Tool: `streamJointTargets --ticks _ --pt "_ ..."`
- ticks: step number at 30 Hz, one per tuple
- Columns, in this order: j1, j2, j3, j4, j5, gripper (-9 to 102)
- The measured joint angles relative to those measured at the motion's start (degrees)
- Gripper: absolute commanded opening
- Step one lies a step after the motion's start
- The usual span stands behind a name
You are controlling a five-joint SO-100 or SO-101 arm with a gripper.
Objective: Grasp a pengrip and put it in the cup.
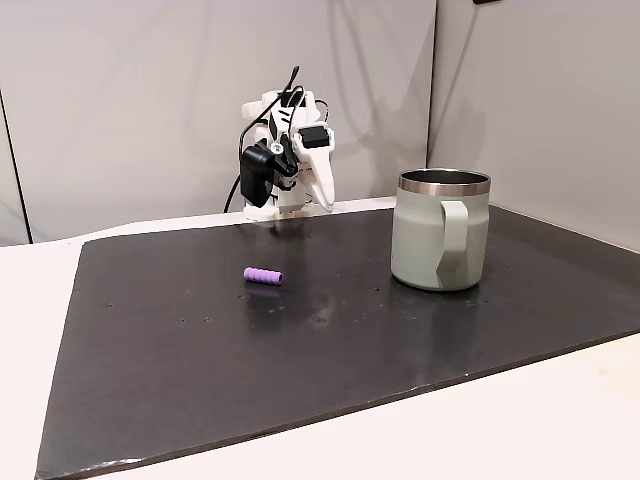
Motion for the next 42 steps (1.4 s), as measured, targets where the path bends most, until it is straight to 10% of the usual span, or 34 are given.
streamJointTargets --ticks 22,42 --pt "0.4 -0.1 -1.8 0.0 -0.4 0" --pt "13.6 -53.9 -60.6 13.0 -2.8 0"
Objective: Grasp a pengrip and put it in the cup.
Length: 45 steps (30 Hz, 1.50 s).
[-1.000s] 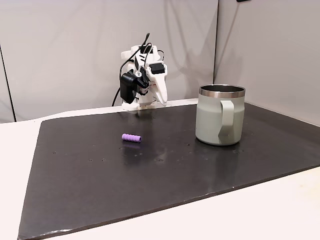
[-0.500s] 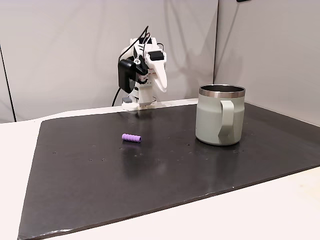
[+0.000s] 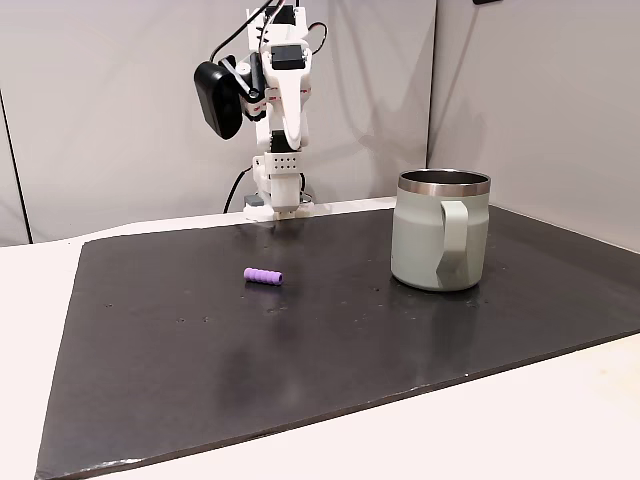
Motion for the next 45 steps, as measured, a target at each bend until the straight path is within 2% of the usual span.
streamJointTargets --ticks 3,7,12,24,45 --pt "2.2 -9.3 -8.3 3.6 0.3 3" --pt "4.1 -19.2 -17.2 8.1 0.6 15" --pt "5.6 -30.2 -26.0 12.7 1.7 24" --pt "7.1 -47.8 -35.9 18.0 1.9 25" --pt "7.5 -60.9 -37.7 19.6 1.8 23"
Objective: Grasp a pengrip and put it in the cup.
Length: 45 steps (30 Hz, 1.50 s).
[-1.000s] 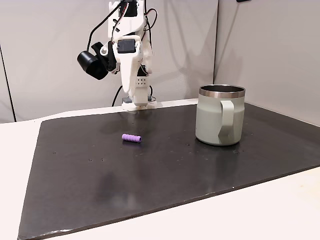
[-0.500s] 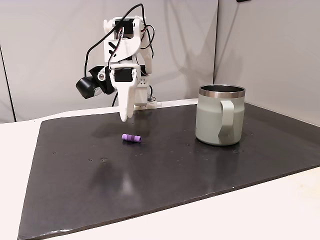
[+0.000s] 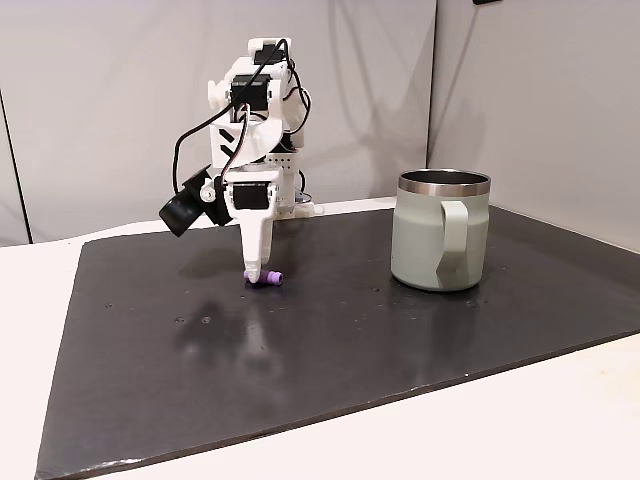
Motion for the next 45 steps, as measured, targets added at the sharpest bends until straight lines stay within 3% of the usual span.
streamJointTargets --ticks 3,11,21,34,45 --pt "0.0 -1.3 -0.4 0.0 -0.1 20" --pt "0.2 -3.2 -2.4 -0.2 -0.1 0" --pt "1.0 -3.3 -3.1 0.7 0.4 0" --pt "-2.6 7.9 -12.3 13.0 3.6 0" --pt "-14.2 12.3 -30.4 24.3 7.9 0"
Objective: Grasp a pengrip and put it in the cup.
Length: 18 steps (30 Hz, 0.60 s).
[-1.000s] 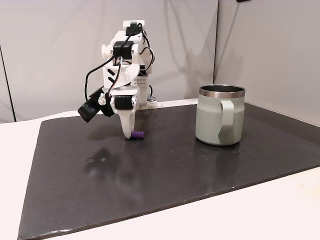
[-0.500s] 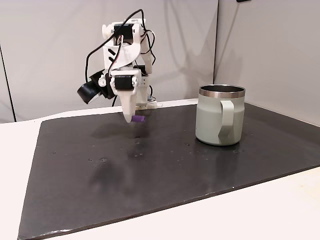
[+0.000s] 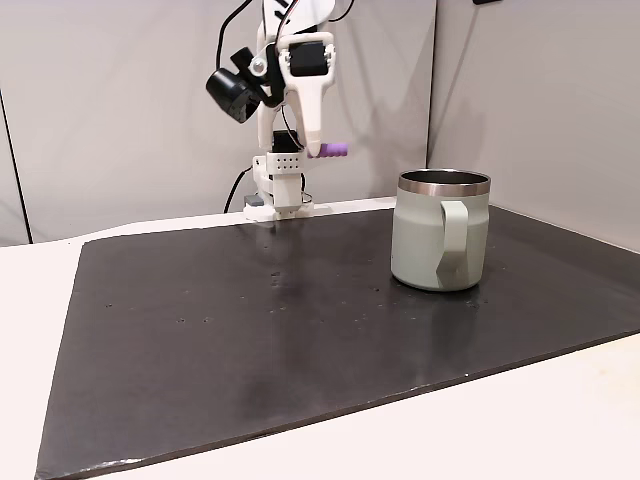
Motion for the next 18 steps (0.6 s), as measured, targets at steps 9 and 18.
streamJointTargets --ticks 9,18 --pt "-10.1 -0.6 -8.3 1.4 1.7 0" --pt "-14.9 -8.3 -15.0 0.6 1.7 0"
